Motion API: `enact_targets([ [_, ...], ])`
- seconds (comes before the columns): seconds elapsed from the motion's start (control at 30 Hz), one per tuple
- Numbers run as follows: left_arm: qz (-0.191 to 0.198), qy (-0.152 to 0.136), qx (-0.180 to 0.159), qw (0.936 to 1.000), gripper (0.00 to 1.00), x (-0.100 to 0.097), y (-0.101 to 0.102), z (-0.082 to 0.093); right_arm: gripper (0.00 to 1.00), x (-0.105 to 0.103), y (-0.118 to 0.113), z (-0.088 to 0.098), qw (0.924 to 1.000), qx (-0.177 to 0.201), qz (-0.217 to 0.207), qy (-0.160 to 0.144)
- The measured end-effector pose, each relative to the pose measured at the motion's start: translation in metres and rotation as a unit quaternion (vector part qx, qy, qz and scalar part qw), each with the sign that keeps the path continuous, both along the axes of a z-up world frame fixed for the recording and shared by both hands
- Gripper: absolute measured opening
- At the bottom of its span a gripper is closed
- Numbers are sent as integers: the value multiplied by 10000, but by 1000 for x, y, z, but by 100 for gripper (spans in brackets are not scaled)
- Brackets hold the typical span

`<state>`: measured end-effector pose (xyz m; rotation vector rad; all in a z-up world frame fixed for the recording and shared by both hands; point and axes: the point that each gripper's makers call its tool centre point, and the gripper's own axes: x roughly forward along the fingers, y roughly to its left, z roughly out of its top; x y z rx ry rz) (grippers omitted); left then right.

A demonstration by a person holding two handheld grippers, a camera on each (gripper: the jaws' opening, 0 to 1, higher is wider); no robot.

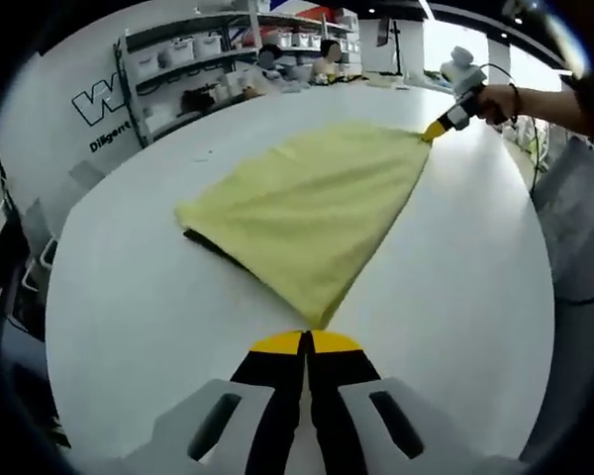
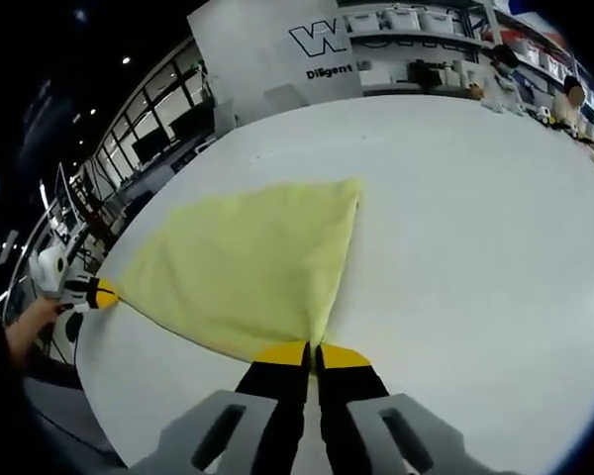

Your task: Fold the garment on the visible template until the final outline fits inside the template.

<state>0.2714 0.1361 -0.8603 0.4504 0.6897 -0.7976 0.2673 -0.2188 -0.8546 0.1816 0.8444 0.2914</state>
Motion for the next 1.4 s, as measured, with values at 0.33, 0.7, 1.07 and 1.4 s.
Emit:
enact_targets([
  [0.33, 1537, 630, -1152, 9793, 25, 4, 9, 18, 30, -2, -3, 15, 9997, 112, -167, -124],
  [0.7, 2186, 1247, -1952, 9479, 32, 7, -25, 20, 20, -2, 5, 13, 9992, 356, -162, -83],
  [1.07, 2122, 1171, -1648, 9561, 4, 10, -21, 5, 0, -2, 1, -2, 9998, 152, -144, 56],
  [1.4, 1371, 714, -1242, 9801, 3, -9, -18, 7, 0, -16, 3, -2, 9996, 216, -157, 133],
])
